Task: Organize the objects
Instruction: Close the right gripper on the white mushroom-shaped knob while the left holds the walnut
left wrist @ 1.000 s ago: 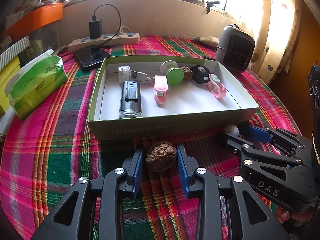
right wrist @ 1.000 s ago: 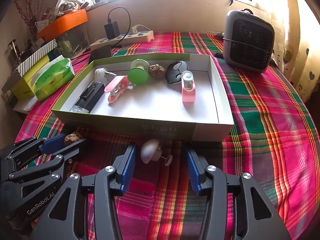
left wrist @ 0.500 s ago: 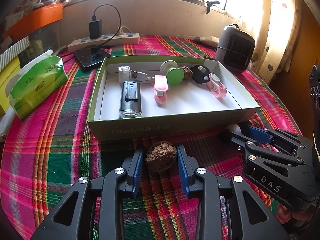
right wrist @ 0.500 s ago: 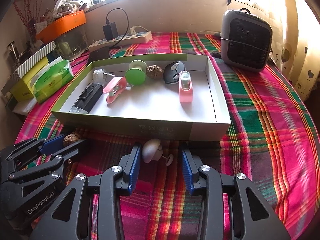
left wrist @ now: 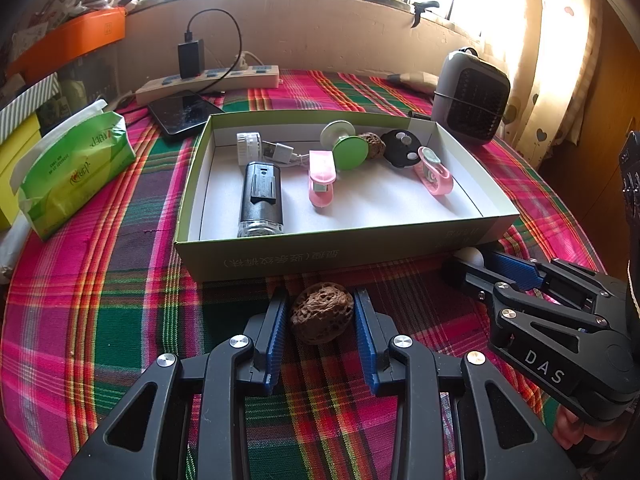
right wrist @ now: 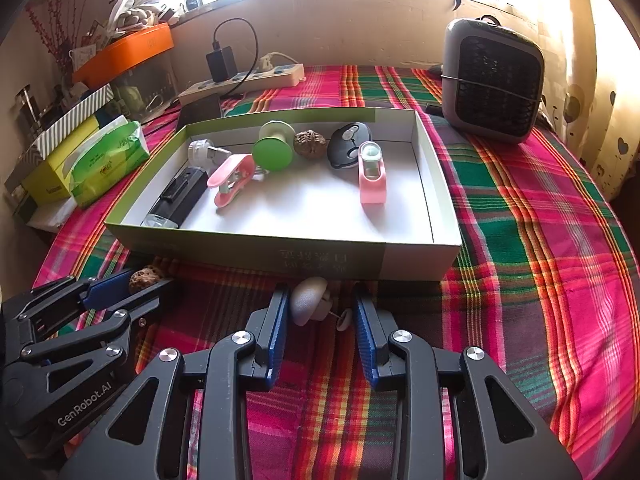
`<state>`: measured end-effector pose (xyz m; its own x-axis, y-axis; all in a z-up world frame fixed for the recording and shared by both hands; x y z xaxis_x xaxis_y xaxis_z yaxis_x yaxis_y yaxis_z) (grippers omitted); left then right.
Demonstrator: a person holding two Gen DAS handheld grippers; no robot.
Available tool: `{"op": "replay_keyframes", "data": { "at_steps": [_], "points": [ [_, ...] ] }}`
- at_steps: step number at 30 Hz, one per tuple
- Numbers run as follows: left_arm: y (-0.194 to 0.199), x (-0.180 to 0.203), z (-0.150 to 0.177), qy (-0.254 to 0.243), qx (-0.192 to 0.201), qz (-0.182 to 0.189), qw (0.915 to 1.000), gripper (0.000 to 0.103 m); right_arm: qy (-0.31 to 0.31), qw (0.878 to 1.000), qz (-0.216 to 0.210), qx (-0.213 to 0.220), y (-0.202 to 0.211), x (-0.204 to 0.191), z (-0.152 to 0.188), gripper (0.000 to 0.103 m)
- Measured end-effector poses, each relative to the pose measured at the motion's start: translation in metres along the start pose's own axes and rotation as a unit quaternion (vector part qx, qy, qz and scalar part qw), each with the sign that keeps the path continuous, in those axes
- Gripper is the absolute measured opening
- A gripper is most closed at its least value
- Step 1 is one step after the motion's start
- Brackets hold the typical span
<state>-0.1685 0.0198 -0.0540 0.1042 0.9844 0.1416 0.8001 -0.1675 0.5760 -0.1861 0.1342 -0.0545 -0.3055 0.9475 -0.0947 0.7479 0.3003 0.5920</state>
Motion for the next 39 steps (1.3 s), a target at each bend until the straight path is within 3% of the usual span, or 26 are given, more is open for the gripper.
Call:
{"op": "replay_keyframes", "data": {
  "at_steps": [39],
  "points": [
    [0.0017, 0.0015, 0.0000, -0.002, 0.000, -0.003, 1.0000, 0.030, -0.005, 1.000, -0.017, 0.005, 0.0067, -0.0071, 0.0010, 0.033]
  ]
}}
Point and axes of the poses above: each gripper's, at about its wrist camera, not at the fingertips, and y roughly against the way its jaws point, x to its right, z to its underside, the point moved 9 cm from there along -y, roughly the way its jaws point, and after that the axes turned 14 degrees about x, right-handed, at the moved point
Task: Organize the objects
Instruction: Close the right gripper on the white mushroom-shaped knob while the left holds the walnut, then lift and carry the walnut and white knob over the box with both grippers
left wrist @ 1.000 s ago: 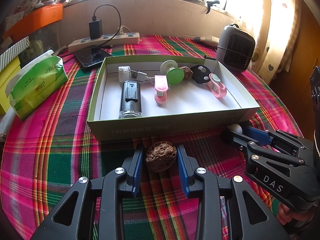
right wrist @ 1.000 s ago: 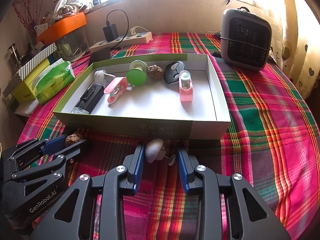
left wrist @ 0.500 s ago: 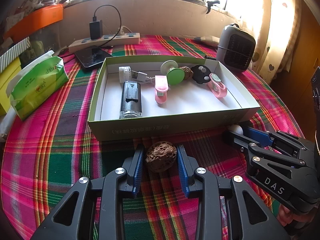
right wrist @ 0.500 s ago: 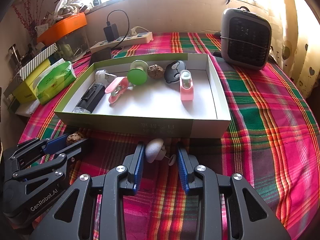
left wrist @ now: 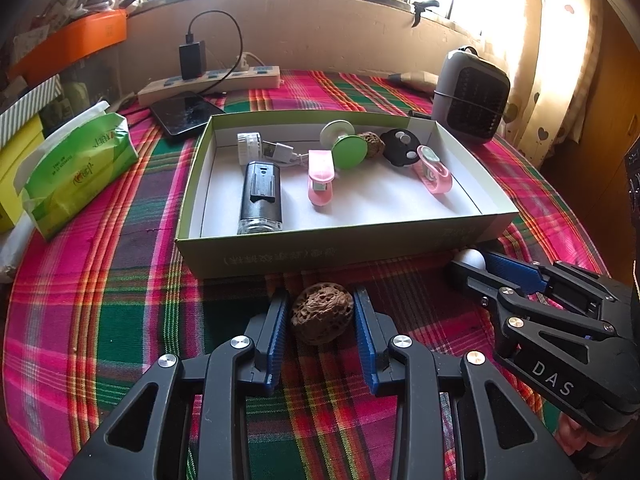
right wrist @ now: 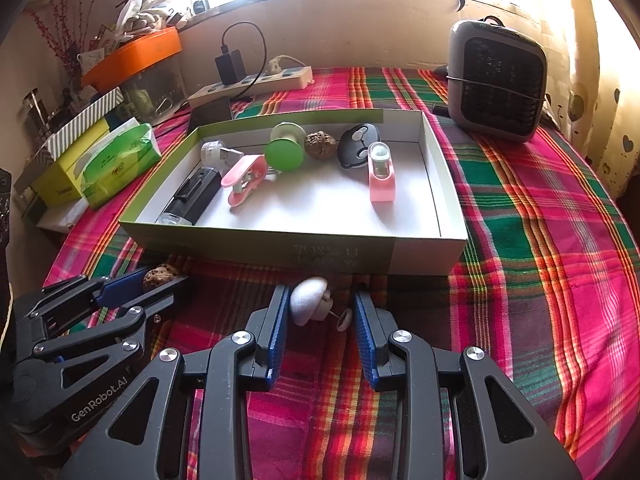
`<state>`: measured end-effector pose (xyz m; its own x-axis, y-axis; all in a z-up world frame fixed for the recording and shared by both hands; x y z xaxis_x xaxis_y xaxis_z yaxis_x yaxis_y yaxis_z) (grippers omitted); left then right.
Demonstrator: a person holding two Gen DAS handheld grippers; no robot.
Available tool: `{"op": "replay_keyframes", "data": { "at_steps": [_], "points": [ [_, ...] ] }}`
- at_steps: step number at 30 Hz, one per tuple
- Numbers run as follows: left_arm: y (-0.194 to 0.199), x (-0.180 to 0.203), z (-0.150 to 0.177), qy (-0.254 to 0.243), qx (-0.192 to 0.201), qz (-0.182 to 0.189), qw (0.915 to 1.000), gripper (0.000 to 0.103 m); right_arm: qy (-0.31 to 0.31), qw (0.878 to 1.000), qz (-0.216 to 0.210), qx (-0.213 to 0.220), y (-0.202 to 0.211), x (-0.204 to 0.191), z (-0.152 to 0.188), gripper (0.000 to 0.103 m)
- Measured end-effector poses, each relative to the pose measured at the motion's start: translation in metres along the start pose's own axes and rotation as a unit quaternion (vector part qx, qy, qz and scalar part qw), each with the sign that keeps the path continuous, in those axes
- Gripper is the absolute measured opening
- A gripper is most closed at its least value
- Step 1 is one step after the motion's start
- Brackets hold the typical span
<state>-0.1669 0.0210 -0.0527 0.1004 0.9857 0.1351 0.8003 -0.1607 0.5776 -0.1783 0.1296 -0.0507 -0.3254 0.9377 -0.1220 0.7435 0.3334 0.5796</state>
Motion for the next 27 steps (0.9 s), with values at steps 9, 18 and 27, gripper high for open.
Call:
{"op": "replay_keyframes", "data": {
  "at_steps": [9, 18, 27],
  "points": [
    [0.007, -0.005, -0.004, 0.000, 0.010, 0.000, 0.9999, 0.030, -0.001, 1.000, -0.004, 0.006, 0.005, -0.002, -0.002, 0.033],
    [0.014, 0.000, -0.010, -0.006, 0.016, 0.002, 0.9999, 0.030, -0.004, 1.000, -0.016, 0.016, 0.012, -0.006, -0.008, 0.033],
    [0.020, 0.009, -0.023, -0.010, 0.025, 0.003, 0.9996, 0.030, -0.001, 0.999, -0.020, 0.030, 0.021, -0.008, -0.020, 0.033]
  ]
}}
Point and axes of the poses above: each gripper's, at about its wrist camera, not at the fingertips, and y roughly against the way its jaws point, x to its right, z to its underside, the point moved 9 cm from there along -y, roughly the way its jaws point, and after that the axes turned 14 degrees about x, right-handed, at the moved point
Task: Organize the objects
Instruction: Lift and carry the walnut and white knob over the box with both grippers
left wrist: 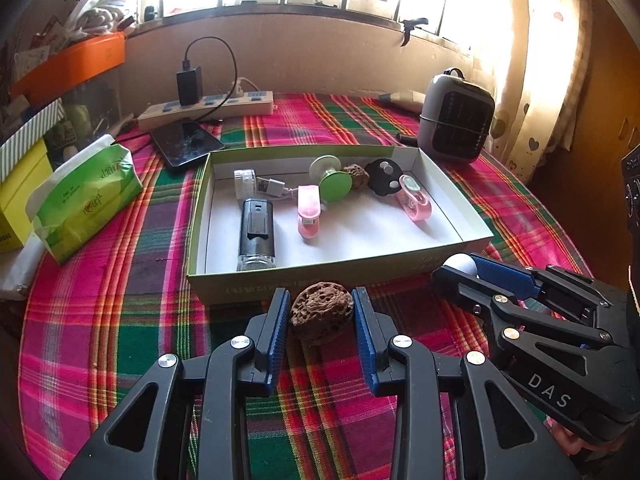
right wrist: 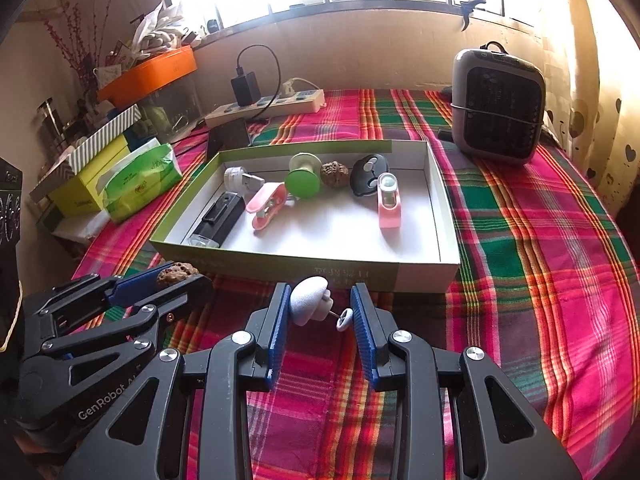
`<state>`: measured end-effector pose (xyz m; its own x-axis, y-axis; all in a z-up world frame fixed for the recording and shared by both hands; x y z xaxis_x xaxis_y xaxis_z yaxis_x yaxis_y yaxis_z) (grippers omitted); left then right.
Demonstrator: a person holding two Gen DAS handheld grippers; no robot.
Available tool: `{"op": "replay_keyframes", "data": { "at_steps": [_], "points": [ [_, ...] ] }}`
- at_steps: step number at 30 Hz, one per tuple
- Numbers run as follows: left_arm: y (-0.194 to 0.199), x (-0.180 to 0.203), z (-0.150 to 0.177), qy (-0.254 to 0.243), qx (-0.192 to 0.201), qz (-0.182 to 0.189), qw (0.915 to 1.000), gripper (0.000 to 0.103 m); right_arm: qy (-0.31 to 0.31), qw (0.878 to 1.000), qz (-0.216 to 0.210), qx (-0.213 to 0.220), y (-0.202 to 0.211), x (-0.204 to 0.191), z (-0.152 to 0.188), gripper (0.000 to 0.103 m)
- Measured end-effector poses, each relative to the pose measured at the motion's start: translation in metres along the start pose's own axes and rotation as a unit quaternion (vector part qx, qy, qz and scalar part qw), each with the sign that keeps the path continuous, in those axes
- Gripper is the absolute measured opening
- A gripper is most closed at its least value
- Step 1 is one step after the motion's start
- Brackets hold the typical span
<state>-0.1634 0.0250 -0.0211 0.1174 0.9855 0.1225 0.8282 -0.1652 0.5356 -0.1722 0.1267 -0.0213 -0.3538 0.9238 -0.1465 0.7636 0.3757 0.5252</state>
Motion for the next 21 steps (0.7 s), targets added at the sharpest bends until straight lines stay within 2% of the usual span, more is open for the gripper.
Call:
{"op": "replay_keyframes", "data": {
  "at_steps": [15, 21],
  "points": [
    [-0.012, -0.004, -0.026, 0.002, 0.007, 0.003, 1.0000, 0.030, 0.009, 1.000, 0.001, 0.012, -0.006, 0.002, -0.025, 0.033],
    [-0.026, -0.012, -0.034, 0.005, 0.005, -0.006, 1.0000, 0.030, 0.012, 1.000, 0.000, 0.011, -0.018, 0.003, -0.034, 0.033]
  ]
}}
Point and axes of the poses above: each gripper's, at about its wrist camera, not at the fingertips, and y roughly against the way its jaws point, x to its right, z to its underside, the point moved 9 cm from there along -y, roughly the way its jaws point, and after that the axes turned 14 degrees about x, right-handed, at the moved point
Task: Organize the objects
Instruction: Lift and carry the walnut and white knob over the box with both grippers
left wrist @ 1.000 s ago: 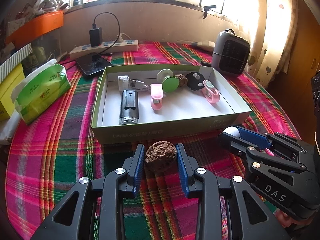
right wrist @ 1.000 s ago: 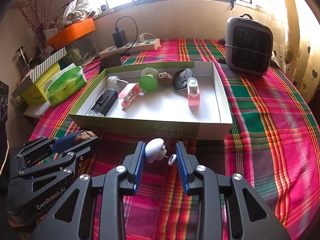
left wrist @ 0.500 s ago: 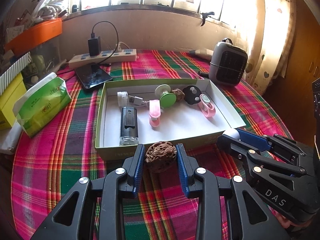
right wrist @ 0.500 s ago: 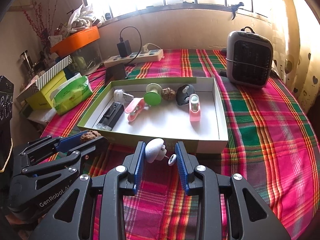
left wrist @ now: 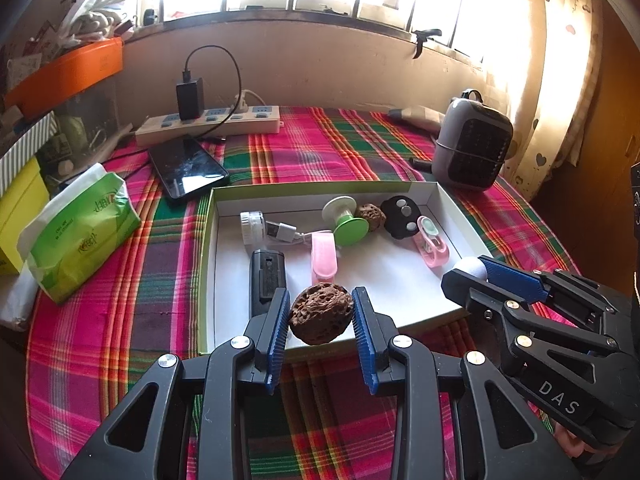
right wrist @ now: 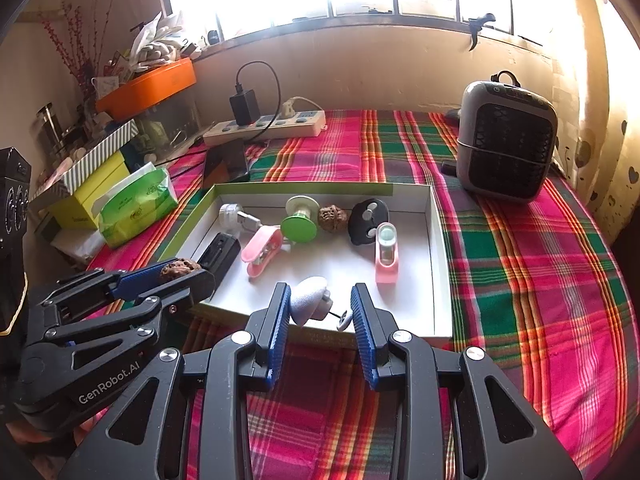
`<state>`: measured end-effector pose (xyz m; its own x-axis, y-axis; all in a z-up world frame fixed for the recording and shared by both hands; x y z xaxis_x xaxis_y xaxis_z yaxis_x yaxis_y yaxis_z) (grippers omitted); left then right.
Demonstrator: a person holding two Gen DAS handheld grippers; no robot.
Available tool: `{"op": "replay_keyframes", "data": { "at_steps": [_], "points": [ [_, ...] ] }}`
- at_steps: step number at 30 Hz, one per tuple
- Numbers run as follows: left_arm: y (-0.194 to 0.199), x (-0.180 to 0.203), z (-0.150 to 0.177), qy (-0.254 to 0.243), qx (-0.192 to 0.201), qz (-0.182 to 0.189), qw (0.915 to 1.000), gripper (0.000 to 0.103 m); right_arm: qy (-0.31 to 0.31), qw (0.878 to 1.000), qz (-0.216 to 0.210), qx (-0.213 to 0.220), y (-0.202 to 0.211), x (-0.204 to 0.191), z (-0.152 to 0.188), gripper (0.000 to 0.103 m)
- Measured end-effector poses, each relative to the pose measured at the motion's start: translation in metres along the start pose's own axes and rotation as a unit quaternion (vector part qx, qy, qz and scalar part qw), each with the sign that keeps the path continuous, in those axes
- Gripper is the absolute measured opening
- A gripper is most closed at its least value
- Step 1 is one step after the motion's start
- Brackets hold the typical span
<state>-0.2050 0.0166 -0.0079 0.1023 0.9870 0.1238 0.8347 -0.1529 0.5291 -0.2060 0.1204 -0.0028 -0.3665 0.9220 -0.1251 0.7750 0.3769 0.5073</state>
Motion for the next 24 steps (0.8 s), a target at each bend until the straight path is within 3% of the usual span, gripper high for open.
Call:
{"op": "replay_keyframes", "data": {
  "at_steps": [24],
  "points": [
    [-0.036, -0.010, 0.002, -0.003, -0.021, -0.009, 0.9997, 0.030, 0.012, 0.999, -0.005, -0.030, -0.057, 0.005, -0.006, 0.033]
  ]
}}
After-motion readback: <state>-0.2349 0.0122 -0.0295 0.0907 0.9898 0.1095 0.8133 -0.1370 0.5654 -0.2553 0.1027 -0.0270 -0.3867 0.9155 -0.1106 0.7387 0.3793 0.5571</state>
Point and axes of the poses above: each gripper's, at about its wrist camera, not at the fingertips, and y roughly against the way its jaws point, x to its right, z to its underside, the point moved 9 cm from there along -y, roughly the way its jaws point, and after that the axes turned 14 degrees about x, right-handed, at the moved point
